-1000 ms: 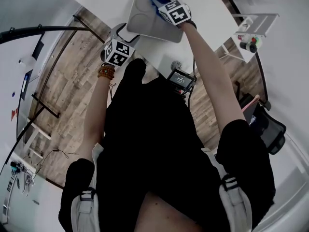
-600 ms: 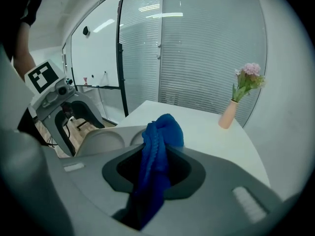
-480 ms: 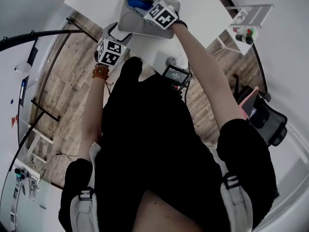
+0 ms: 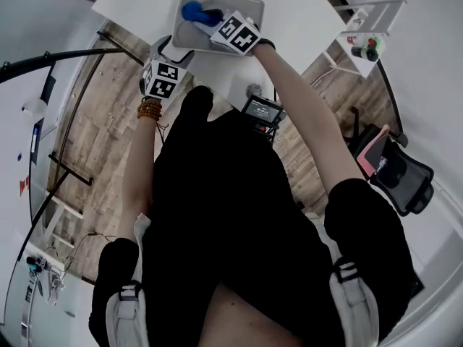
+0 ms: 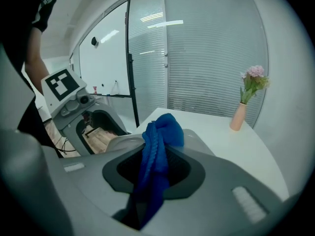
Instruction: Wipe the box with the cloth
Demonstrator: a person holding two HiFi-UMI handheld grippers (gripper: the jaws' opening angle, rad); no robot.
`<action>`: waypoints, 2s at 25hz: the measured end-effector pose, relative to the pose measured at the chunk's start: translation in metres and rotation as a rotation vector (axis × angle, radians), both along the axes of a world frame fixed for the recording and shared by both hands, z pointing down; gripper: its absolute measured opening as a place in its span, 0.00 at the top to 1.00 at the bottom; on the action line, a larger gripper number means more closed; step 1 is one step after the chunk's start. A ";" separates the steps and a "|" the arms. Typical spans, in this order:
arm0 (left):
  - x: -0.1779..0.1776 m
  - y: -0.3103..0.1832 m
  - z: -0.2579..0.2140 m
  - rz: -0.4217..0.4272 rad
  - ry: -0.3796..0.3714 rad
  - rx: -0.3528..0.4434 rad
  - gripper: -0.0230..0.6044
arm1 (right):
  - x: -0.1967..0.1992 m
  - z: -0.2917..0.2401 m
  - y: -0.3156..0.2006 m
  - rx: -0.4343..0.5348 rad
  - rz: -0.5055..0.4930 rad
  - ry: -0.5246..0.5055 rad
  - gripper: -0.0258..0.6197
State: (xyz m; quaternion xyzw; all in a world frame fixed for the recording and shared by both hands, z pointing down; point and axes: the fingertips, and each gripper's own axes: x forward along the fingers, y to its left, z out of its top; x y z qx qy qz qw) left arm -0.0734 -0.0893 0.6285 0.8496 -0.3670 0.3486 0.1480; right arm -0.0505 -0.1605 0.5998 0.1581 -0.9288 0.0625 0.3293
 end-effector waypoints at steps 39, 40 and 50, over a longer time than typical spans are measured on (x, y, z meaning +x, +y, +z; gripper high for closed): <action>0.006 0.002 0.011 -0.065 0.021 -0.058 0.27 | 0.021 0.005 -0.103 0.122 0.299 0.058 0.78; 0.005 0.001 0.011 -0.065 0.020 -0.057 0.28 | 0.018 0.005 -0.103 0.127 0.301 0.064 0.78; 0.003 0.003 0.013 -0.078 0.023 -0.056 0.28 | -0.007 0.007 -0.079 0.172 0.109 0.131 0.79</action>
